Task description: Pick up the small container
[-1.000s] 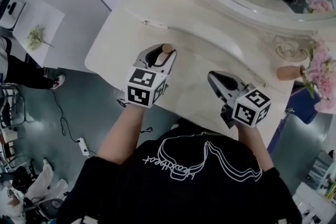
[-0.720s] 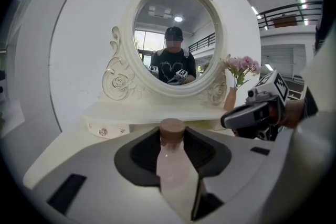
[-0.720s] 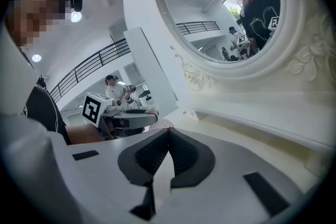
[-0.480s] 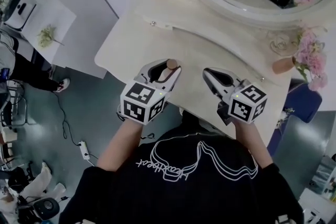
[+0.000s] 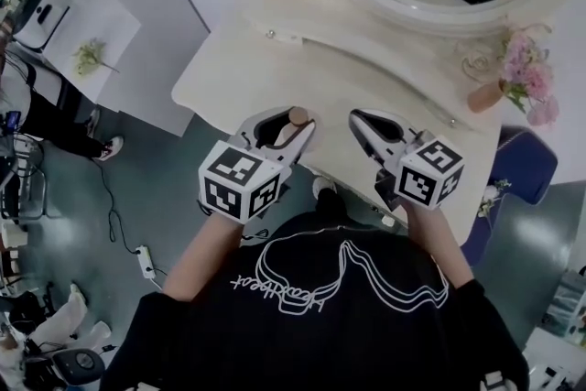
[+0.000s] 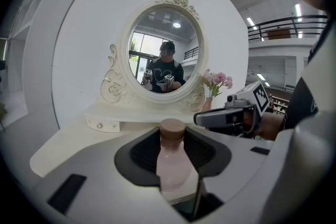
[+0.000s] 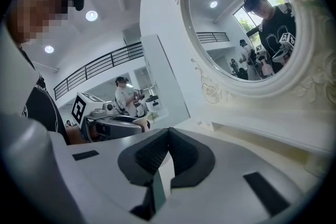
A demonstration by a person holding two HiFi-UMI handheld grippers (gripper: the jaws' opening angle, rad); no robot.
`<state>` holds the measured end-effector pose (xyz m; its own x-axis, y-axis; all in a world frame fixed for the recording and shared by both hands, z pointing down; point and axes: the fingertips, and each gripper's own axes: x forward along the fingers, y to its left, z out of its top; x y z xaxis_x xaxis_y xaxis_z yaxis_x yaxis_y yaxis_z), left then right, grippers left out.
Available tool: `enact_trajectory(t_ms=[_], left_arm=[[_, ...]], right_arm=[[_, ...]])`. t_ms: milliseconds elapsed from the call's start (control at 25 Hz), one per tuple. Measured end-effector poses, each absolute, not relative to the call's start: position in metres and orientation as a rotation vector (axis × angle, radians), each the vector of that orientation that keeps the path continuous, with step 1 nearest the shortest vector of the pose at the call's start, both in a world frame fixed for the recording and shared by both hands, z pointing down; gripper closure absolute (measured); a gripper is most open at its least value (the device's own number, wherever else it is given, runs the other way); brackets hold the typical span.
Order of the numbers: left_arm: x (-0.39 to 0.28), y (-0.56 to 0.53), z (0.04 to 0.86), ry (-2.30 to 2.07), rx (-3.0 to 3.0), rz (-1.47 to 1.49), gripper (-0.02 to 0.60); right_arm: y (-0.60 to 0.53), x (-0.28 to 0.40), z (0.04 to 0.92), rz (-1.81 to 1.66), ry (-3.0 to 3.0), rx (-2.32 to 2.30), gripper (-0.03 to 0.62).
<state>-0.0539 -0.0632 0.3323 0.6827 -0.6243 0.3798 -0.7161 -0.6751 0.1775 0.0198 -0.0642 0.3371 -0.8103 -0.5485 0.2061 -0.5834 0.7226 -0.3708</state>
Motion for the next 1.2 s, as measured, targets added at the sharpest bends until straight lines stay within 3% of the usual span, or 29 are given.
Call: enact_trajectory(t_ms=[1200], left_arm=[[-0.062,-0.043,0.332,-1.047,2.582,0.374,0.439]], right_arm=[[-0.045,0.004,0.341,0.631,-2.84,0.957,0.588]])
